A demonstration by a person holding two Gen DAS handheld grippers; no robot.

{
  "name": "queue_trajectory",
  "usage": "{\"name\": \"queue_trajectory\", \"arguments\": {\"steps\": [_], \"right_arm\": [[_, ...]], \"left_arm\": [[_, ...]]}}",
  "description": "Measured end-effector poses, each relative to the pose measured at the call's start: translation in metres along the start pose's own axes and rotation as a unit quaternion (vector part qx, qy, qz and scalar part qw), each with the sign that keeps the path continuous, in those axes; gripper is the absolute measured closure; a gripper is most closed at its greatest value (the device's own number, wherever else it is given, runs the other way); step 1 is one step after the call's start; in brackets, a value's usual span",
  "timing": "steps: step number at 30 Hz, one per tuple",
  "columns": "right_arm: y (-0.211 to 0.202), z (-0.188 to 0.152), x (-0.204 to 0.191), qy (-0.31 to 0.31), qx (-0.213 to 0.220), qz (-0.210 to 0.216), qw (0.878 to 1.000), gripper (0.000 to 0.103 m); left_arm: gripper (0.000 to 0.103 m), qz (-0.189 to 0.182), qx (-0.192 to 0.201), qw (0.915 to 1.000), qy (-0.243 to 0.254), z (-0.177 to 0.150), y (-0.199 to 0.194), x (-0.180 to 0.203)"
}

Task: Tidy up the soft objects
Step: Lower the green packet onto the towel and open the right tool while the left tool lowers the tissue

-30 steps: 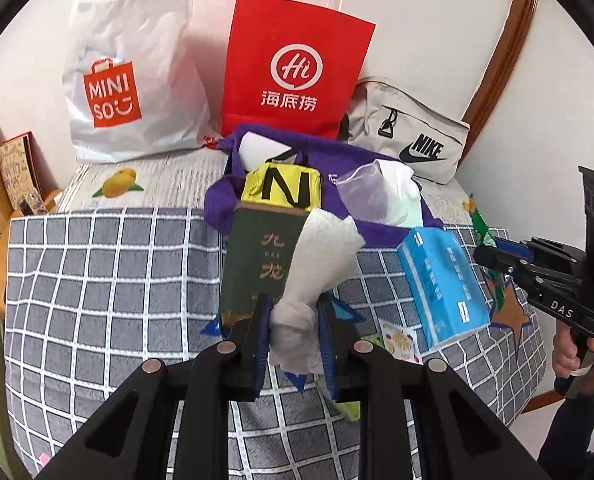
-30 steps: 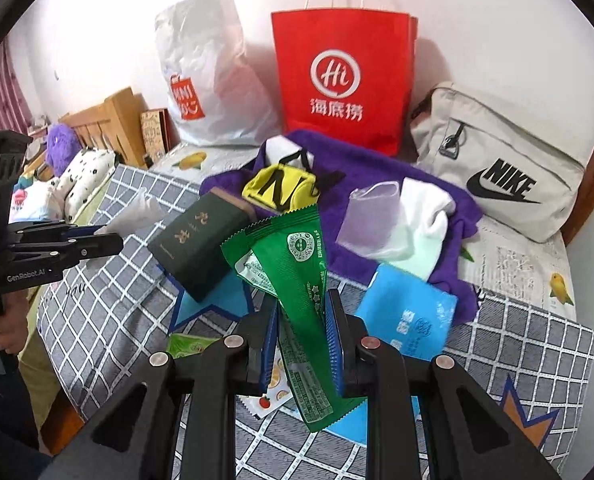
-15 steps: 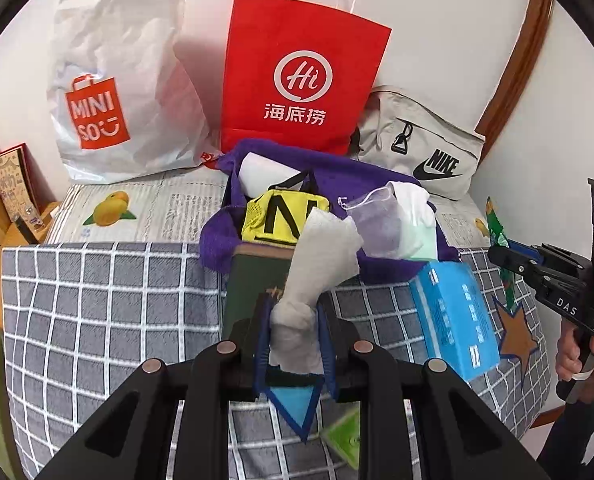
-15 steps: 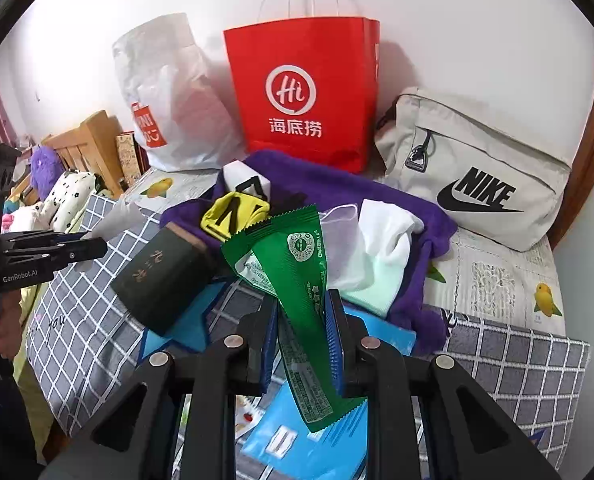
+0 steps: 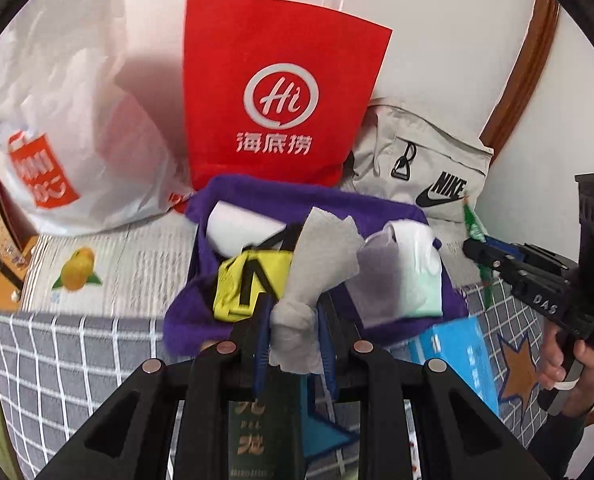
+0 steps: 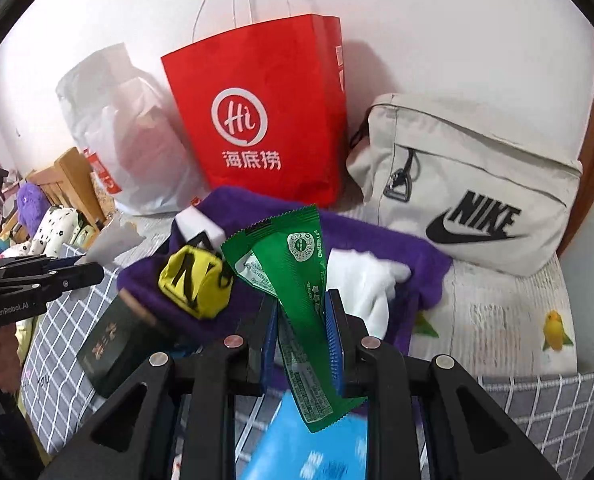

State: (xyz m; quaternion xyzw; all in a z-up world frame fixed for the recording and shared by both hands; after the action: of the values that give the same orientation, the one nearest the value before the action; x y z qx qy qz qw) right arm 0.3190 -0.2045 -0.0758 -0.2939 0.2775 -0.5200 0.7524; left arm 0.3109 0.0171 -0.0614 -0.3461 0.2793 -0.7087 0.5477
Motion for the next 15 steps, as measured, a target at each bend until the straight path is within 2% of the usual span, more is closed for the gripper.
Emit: {"name": "queue_trajectory", "arguments": {"steps": [7,12,15], "right_arm": [[0.033,0.016,0.014,0.001,-0.013,-0.008,1.000,0.081],[0.053,0.010,0.023,-0.002,-0.039,-0.015,0.999,0.080],[0.064,0.005,0.028,-0.006,-0.060,-0.018,0.998,0.080]], "left_arm": [[0.082,-0.014,-0.006,0.9999,0.001,0.024,0.030,0.009],[0.082,-0.026,-0.024,0.9994,-0.004,0.032,0.063,0.013],[0.082,-0.017,-0.043,0.9989,-0.005,0.032,0.078,0.014]]}}
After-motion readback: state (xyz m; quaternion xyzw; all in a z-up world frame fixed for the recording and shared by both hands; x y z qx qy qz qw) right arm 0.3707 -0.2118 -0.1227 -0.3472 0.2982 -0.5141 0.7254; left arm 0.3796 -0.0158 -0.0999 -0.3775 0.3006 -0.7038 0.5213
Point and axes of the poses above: each gripper's, at about its wrist camera, not at the fingertips, and y roughly the way its jaws point, x to its right, z to its top, the point moved 4 cm from there along y, roughly the way its jaws point, and after that the axes turned 1 degree about -x, right-handed, at the moved point
